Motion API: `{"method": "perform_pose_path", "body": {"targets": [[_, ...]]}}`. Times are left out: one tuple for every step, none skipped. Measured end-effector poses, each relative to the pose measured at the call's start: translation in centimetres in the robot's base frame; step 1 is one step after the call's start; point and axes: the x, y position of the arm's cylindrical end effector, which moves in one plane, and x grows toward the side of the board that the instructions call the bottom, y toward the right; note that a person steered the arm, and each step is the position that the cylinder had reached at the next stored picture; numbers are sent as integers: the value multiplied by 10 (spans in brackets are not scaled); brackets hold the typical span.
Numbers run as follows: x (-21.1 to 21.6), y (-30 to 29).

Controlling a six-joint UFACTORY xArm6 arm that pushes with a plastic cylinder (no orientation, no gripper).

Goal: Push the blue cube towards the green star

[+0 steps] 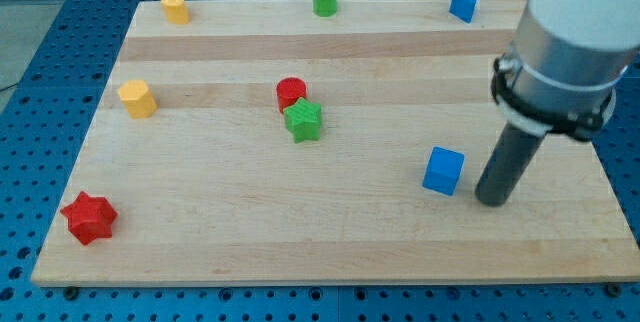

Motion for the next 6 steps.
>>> {"method": "perform_pose_path", "body": {"targets": [[-12,-43],[-12,-119],[-12,-171],[-12,-175],[-12,-201],[-12,-227]]}}
